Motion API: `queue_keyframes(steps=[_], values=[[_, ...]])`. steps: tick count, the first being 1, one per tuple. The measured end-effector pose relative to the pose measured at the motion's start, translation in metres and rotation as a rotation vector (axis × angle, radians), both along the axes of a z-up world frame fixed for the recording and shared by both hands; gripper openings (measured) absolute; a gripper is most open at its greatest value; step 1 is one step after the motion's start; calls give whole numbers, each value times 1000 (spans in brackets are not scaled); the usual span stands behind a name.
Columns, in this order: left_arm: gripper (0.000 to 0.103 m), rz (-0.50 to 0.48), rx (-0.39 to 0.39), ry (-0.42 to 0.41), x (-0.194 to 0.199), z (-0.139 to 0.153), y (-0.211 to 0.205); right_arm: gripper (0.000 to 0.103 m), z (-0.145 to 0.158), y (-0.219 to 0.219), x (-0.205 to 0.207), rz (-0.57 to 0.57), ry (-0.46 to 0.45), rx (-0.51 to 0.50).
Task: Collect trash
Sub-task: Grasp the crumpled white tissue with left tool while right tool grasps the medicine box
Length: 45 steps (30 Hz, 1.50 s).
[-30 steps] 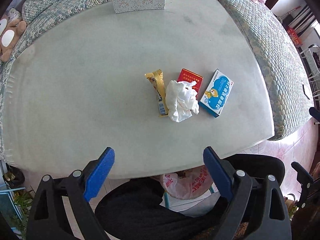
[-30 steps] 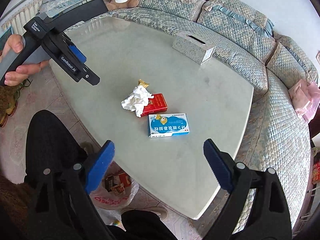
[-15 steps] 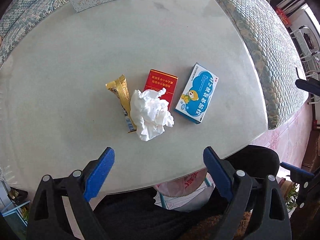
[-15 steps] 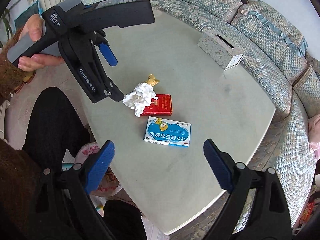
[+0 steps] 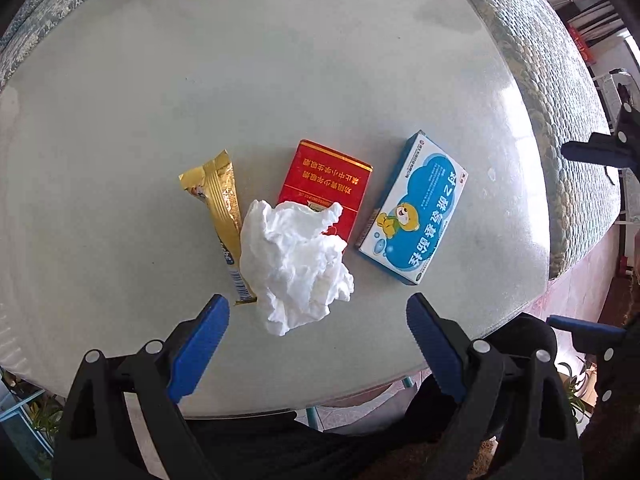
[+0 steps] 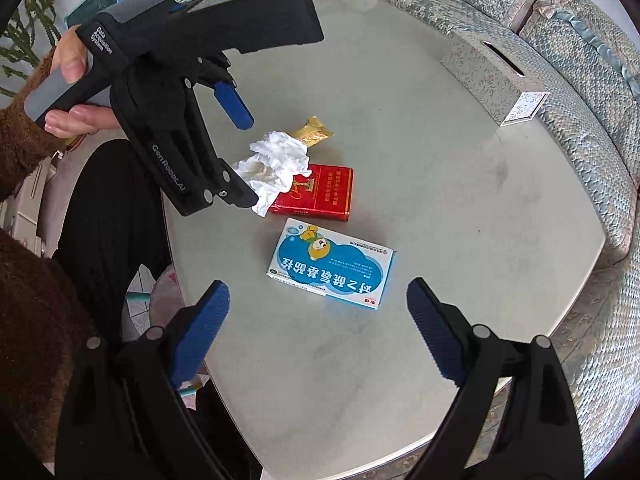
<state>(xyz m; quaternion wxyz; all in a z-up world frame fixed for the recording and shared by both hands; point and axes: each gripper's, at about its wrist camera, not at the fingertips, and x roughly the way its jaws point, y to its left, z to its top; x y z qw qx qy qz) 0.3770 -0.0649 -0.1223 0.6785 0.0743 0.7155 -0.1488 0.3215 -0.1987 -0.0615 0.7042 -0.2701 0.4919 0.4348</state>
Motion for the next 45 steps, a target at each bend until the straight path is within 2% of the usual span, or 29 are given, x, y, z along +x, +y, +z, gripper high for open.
queue_keyframes(steps=[6,17,22,27,33,35,39,45], values=[[88,-6,-17,7,3,-10,-11,88,-22,9,9,82,67,-3],[88,5,-89,26,11,-21,-13,88,-54,28,20,215,54,-64],[88,-8,-82,12,16,-24,-12,88,-64,33,16,295,24,-109],[88,-5,-83,1,23,-27,-9,88,-70,40,17,360,12,-101],[88,38,-91,10,33,-36,1,88,-89,45,24,390,19,-128],[88,55,-94,9,36,-39,4,88,-90,45,25,387,17,-109],[77,59,-101,37,38,-48,5,88,-91,44,24,397,3,-109],[70,78,-95,46,41,-56,9,88,-96,51,14,415,-11,-134]])
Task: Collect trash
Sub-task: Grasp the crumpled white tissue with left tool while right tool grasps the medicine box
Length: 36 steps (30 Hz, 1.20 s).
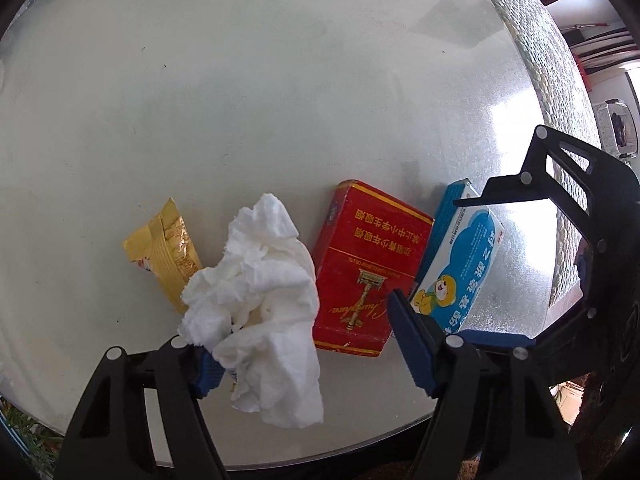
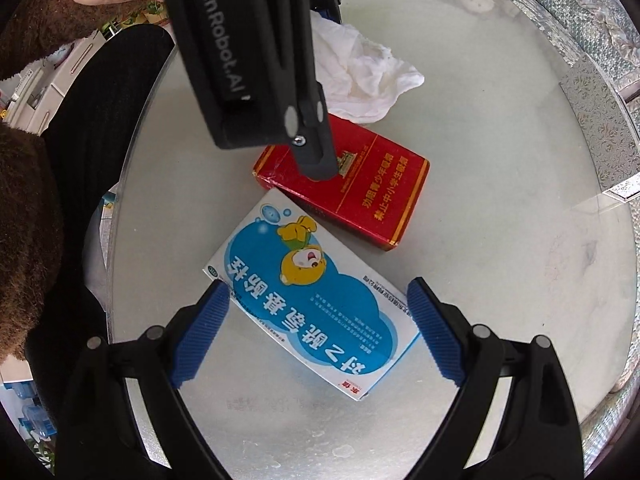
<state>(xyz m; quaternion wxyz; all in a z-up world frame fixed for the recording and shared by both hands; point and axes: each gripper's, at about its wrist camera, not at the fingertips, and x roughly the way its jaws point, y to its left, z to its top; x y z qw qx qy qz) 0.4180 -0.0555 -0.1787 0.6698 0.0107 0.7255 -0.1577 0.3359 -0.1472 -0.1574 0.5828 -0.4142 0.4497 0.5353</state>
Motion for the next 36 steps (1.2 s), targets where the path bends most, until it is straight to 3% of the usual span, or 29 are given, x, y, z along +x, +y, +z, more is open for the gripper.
queue_keyframes(steps=[6,11,17,19,21,28,32,36], values=[[67,10,-26,4,4,1,8,88,-5,1,-10,20,-21,-28],[58,21,-34,4,7,0,15,91,-11,6,-17,39,-53,-64],[53,49,-55,10,12,-1,25,92,-20,18,-18,27,-31,-104],[51,57,-64,15,13,-1,30,90,-31,20,-17,11,20,-149],[49,66,-77,22,14,-1,33,90,-37,21,-23,12,4,-144],[34,75,-80,4,16,4,40,85,-43,21,-23,-145,8,-100],[26,87,-69,6,17,6,44,68,-45,23,-32,-228,5,-78],[23,98,-63,5,17,6,45,66,-47,25,-32,-360,1,-52]])
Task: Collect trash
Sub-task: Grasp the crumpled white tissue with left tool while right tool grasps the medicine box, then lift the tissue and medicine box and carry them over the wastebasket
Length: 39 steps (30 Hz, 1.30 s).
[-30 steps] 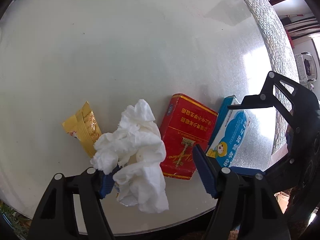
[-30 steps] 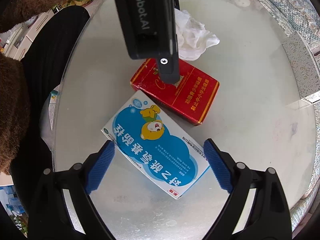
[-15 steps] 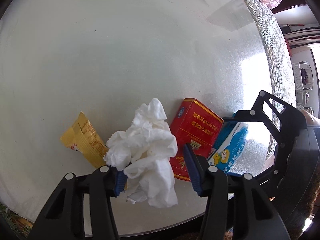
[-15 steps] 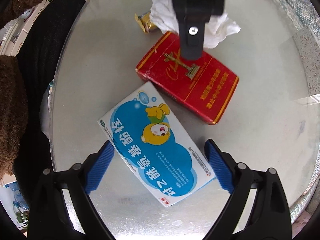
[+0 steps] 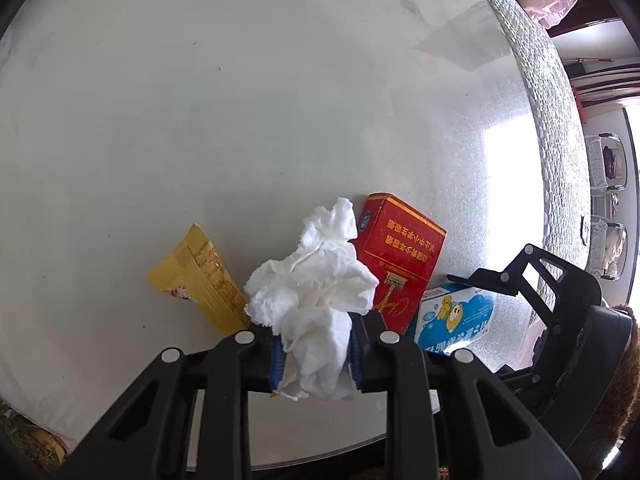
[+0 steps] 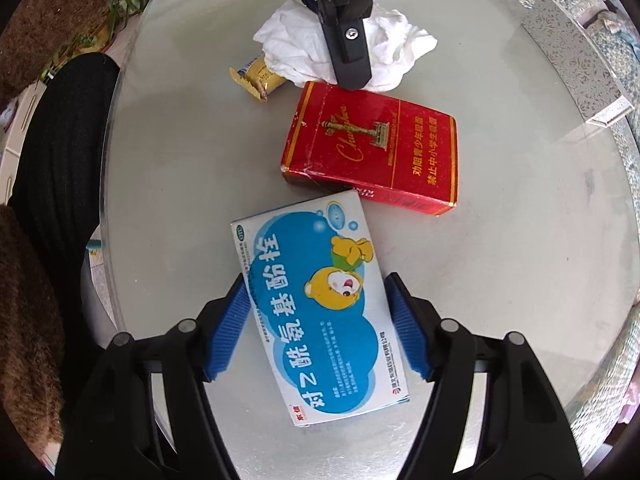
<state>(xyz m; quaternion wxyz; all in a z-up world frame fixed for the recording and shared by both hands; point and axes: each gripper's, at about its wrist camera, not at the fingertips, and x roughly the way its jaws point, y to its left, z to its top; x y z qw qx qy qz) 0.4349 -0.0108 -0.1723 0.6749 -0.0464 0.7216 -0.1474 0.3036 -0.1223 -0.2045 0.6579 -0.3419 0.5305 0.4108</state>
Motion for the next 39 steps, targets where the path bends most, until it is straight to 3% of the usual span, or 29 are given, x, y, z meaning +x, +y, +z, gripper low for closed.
queue_keyframes(steps=[6,9,15,23,29,39], values=[[22,4,11,-25,-8,9,4,65,11,1,-16,-201,-109,6],[22,8,1,-42,-15,20,9,65,17,-6,-20,-305,-66,37],[22,-10,11,-102,-40,54,10,65,49,-22,-23,-438,-119,20],[22,-65,38,-188,-108,96,1,65,113,-23,-55,-507,-211,55],[22,-125,58,-239,-165,117,-6,65,134,-18,-93,-536,-213,60],[22,-153,75,-248,-240,108,8,65,150,-7,-152,-565,-240,71]])
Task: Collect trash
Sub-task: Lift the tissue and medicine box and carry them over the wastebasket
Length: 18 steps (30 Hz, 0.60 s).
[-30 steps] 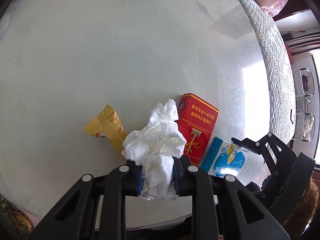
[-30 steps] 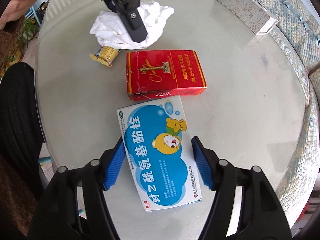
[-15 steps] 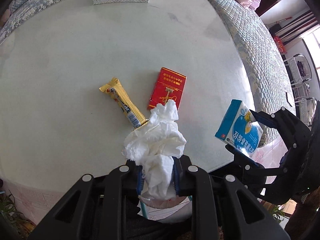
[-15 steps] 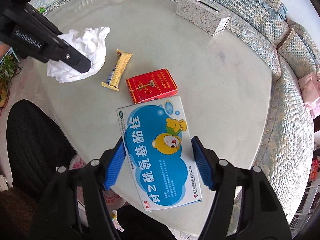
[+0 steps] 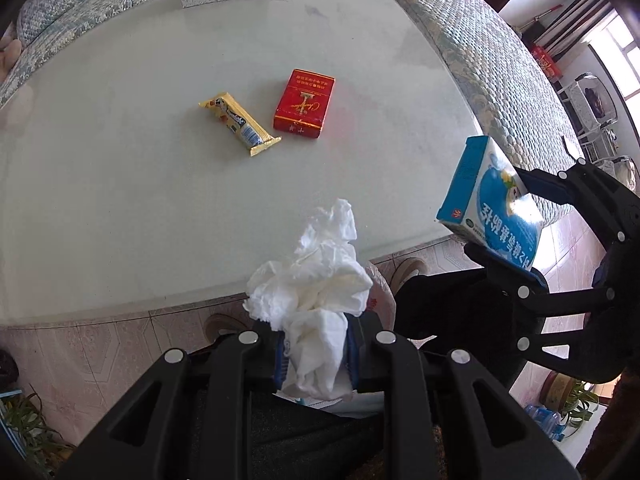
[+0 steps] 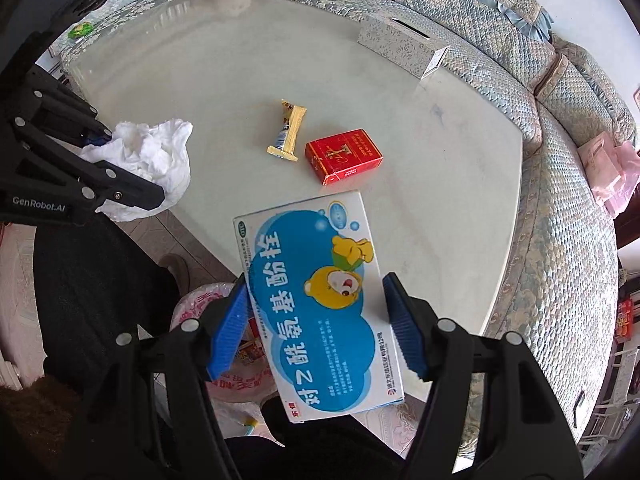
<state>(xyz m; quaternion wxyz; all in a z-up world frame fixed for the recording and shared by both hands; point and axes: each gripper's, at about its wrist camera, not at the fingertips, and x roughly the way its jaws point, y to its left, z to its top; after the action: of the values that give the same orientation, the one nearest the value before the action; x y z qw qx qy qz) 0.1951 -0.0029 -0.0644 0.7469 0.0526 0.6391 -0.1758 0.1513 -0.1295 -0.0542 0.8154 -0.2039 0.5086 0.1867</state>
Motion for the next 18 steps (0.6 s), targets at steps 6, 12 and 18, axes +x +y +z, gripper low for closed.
queue_keyframes(steps=[6,12,18], values=[[22,-24,-23,-14,-34,-18,0,65,-10,9,-35,11,-9,12],[22,-21,-35,-23,-57,-48,2,65,-29,14,-64,26,-33,-14],[22,-13,-20,-53,-75,-74,-2,65,-47,19,-82,48,-81,-52]])
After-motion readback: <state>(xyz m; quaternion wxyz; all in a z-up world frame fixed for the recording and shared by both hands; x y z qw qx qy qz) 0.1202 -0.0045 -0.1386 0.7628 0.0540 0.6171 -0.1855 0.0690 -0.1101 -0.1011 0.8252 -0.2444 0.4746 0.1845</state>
